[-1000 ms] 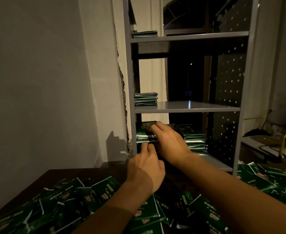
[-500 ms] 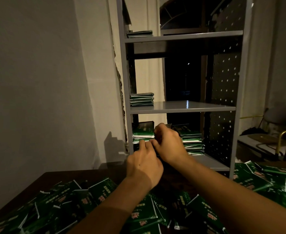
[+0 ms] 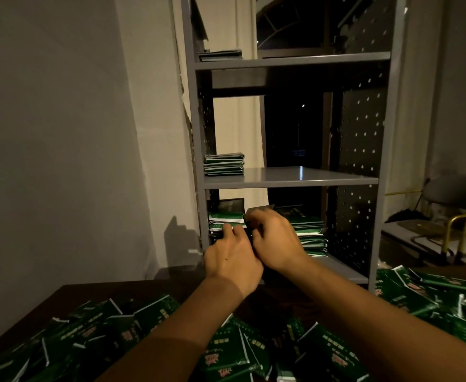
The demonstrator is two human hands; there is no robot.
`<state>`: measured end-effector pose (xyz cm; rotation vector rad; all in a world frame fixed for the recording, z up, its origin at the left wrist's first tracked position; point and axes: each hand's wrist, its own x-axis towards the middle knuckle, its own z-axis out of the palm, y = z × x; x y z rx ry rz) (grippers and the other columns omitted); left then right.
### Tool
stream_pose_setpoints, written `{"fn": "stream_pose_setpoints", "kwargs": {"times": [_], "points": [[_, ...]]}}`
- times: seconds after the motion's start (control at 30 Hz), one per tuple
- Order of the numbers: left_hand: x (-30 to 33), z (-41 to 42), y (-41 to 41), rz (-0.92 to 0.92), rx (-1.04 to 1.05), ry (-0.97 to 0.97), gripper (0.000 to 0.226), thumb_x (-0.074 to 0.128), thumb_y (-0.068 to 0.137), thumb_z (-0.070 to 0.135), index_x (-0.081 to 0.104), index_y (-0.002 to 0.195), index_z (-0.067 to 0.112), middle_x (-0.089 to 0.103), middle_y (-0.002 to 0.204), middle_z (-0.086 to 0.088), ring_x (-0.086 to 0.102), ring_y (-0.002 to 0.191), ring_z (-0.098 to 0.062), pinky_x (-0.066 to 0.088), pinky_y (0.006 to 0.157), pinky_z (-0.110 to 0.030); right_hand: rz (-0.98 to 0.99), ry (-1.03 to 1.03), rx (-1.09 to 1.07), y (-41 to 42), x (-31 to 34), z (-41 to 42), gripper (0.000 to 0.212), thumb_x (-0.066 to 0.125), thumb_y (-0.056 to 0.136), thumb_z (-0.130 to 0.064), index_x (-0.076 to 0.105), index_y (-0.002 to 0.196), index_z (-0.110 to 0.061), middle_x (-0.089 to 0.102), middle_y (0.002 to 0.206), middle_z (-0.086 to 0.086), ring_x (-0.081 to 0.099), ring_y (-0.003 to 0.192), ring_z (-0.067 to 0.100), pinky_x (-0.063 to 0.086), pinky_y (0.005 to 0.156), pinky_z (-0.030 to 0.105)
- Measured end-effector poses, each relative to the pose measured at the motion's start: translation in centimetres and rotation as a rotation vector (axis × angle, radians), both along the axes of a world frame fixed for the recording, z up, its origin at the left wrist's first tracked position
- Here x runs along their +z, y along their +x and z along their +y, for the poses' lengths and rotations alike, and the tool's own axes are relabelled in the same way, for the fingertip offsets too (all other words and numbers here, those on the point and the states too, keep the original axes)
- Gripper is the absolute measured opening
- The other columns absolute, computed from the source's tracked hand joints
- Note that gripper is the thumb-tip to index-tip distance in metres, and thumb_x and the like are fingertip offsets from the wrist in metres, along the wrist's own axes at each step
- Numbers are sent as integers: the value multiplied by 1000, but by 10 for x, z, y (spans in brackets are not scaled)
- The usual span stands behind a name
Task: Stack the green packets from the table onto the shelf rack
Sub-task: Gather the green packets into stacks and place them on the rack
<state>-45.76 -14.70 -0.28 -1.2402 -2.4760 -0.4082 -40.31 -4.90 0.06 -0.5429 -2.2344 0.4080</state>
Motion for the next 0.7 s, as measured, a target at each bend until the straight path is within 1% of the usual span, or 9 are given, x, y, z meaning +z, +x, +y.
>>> {"fn": "stream_pose_setpoints", "kwargs": {"times": [0.1,0.23,0.3,0.37,0.5,0.6,0.7], "points": [[1,-3,2,-13,-18,-2,47,49,96,29,38,139,11,38,143,-12,64,107,-30,52,79,-39,12,-14,-8,9,3,-3,36,54,91,-6,64,123,-19,58,123,0,57,109,19,51,93,37],[-3,-19,15,1,-54,-11,45,46,100,32,38,139,12,39,139,-12,63,104,-28,54,81,-39,-3,-18,-33,37,5,-8,22,57,92,-8,65,110,-19,54,105,-5,54,96,14,49,84,32],[-5,-32,28,-8,-106,-56,42,43,101,32,42,138,13,41,139,-11,62,108,-29,50,80,-38,-21,-65,-27,58,7,-14,17,57,93,-9,66,104,-20,59,101,-3,58,92,15,52,80,34],[-5,-47,44,-34,-166,-87,36,42,101,31,47,133,14,45,135,-10,60,108,-29,50,82,-39,-42,-133,-8,81,9,-25,16,57,94,-9,66,98,-22,64,97,-3,61,88,14,53,77,33],[-6,-77,75,-25,-230,-91,30,41,101,30,51,125,16,47,132,-9,61,105,-31,50,82,-40,-60,-197,6,120,7,-52,16,58,96,-12,65,90,-25,66,88,-6,60,82,9,47,72,27],[-9,-102,99,-8,-253,-74,27,41,101,29,52,123,17,49,126,-6,61,104,-30,48,82,-40,-87,-210,-2,153,2,-78,17,55,100,-19,64,88,-26,64,74,-7,60,68,7,42,60,24],[-16,-125,111,-55,-270,-47,22,40,102,27,56,115,18,53,120,-4,61,101,-28,51,84,-40,-119,-243,2,183,-1,-99,18,56,101,-22,63,85,-25,62,66,-6,57,53,-1,39,47,13]]}}
